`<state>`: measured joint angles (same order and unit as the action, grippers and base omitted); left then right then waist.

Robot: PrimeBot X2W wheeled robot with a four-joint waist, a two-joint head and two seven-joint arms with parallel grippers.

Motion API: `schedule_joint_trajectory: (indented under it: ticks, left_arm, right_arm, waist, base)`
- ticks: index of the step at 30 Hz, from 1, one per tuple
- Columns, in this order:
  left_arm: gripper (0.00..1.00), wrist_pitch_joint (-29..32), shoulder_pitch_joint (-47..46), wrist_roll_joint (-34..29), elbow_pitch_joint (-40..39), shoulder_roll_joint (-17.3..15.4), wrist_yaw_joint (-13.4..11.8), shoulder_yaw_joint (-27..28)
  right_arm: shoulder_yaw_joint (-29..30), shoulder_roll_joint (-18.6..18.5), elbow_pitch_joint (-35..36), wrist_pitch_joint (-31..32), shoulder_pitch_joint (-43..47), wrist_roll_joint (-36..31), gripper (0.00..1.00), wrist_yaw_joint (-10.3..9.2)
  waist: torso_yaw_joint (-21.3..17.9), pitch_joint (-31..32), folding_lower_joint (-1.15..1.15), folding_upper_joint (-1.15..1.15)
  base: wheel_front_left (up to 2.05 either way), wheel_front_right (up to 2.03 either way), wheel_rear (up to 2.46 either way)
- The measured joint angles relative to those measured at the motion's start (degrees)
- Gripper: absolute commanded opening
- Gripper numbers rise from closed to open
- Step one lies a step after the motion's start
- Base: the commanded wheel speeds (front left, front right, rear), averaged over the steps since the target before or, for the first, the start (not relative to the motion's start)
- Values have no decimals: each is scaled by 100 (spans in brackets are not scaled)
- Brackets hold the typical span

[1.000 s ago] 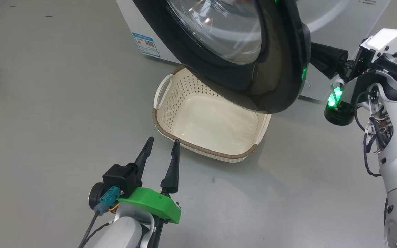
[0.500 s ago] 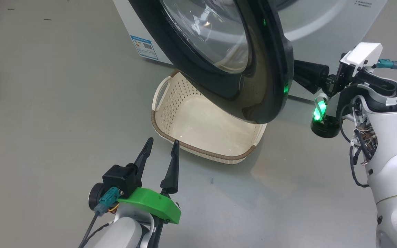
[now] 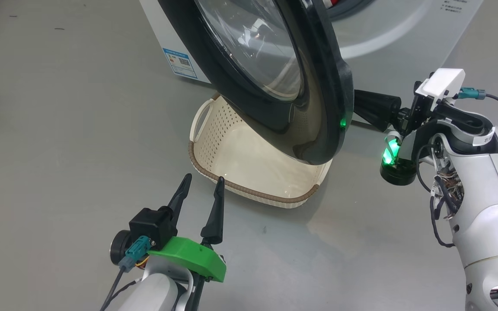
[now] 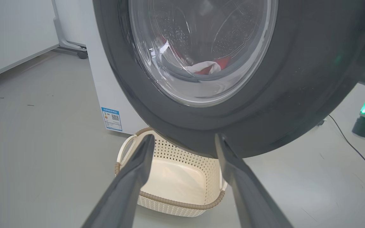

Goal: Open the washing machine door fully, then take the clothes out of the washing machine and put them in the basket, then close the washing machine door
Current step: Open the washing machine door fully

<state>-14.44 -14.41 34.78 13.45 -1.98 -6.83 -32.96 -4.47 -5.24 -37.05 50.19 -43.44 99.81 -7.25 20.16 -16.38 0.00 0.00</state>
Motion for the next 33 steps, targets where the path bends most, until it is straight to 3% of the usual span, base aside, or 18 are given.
schedule_joint_trajectory:
  ticks: [13,16,22,23,33]
  left_arm:
    - [100,0,57,-67,87,-4,0,140]
    - [100,0,64,-67,116,-5,0,162]
    - [100,0,98,-104,174,-10,0,356]
    - [100,0,108,-110,190,-11,0,387]
    - [100,0,238,-207,319,-14,0,745]
  right_arm:
    - [3,20,229,-97,192,-9,0,12]
    - [-41,-99,435,-503,274,-412,0,463]
    - [-372,-688,938,-1228,417,-1627,0,1534]
    - [-486,-784,1025,-1363,488,-1904,0,1636]
    - [-928,-1495,1812,-3363,1468,-4094,0,1470]
  waist:
    - [-80,129,0,0]
    - [-135,227,0,0]
    - [-244,401,0,0]
    - [-267,432,0,0]
    - [-576,777,0,0]
  base:
    - [0,0,0]
    - [0,0,0]
    - [0,0,0]
    - [0,0,0]
    - [0,0,0]
